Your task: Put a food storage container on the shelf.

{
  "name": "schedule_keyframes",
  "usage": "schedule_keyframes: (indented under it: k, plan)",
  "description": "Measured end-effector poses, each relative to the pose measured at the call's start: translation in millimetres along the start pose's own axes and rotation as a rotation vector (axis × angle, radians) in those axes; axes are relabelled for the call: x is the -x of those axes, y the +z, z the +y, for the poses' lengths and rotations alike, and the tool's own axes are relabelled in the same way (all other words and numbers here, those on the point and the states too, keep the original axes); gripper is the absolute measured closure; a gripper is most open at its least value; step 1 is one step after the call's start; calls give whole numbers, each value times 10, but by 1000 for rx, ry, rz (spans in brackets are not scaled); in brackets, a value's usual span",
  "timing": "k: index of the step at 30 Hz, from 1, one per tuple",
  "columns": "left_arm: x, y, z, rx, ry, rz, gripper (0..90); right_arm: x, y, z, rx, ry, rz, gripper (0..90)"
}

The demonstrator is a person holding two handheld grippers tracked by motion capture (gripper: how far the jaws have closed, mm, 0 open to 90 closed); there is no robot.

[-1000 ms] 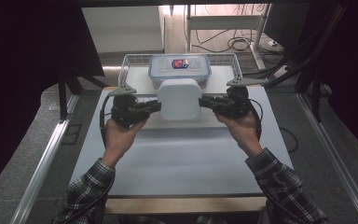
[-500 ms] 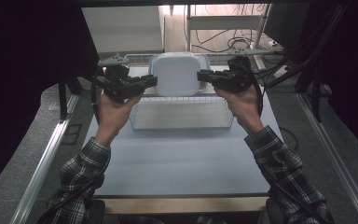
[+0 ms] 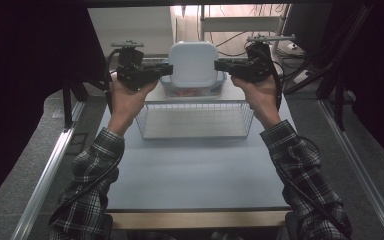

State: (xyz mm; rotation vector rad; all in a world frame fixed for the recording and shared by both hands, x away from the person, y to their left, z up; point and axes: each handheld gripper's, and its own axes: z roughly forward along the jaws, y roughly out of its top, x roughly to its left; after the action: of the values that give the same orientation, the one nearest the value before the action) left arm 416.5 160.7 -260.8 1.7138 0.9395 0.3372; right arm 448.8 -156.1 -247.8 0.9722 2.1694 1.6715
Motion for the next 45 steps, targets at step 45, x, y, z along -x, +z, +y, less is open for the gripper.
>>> schedule_keyframes:
  k: [45]
  plan:
    - [-329,380,272,21,-93,57,493,204,463,250,-17,9,-185,514]
